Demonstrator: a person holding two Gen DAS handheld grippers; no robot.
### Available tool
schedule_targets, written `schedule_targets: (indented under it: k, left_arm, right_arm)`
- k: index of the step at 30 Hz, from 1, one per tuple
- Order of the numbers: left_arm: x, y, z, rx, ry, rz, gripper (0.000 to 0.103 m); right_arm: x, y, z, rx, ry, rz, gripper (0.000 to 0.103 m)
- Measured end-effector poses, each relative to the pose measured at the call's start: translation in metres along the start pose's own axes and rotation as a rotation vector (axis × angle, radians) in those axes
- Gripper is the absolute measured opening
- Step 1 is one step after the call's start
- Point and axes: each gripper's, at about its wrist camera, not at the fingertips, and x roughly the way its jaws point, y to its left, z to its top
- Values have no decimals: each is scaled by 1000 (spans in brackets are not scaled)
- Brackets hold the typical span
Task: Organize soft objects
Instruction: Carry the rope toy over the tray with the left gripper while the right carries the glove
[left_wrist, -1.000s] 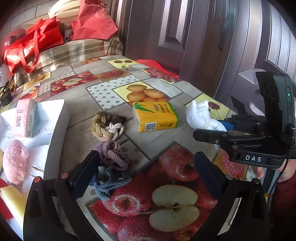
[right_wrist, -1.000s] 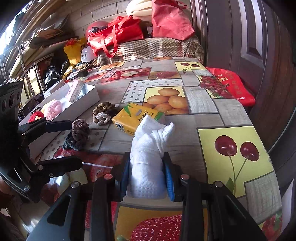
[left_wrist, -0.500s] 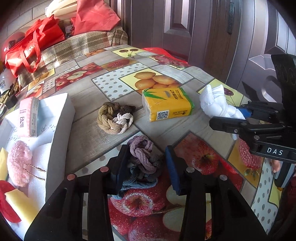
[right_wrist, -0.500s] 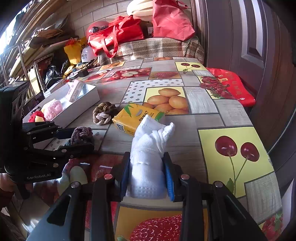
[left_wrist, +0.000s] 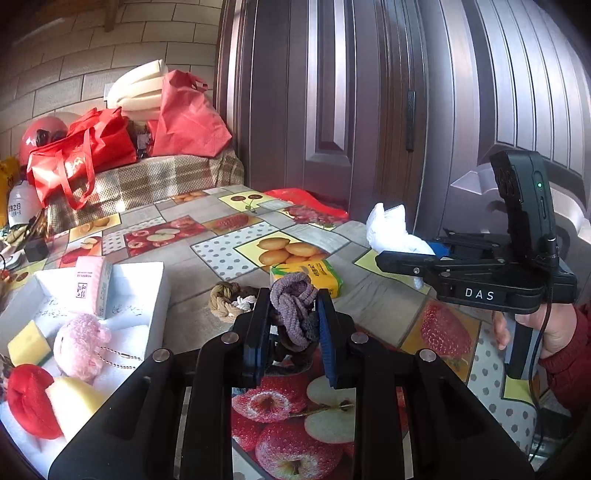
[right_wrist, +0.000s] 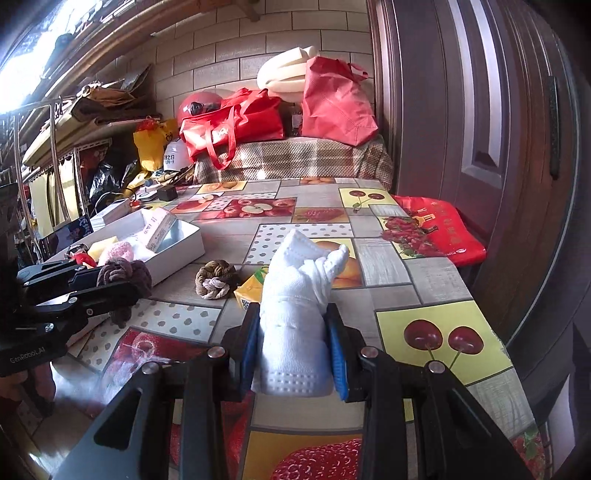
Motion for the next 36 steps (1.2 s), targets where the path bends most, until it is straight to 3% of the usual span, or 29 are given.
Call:
schedule_targets:
  k: [6,11,23,36]
  left_arm:
    - [-31,15,-4,-33,-78,55,23]
    - [-48,34,-8,-83,-125,98,23]
    - [-89,53,-22,-37,-189,223,23]
    - [-137,113,-44,-72,-236,432,23]
  right_arm:
    - [-20,13,1,1,-121,-40,33]
    - [-26,27,1,3,-170,-41,33]
    - [-23,51,2,-14,-194,-6,33]
    - [-12,91,5,-49,-181,75,33]
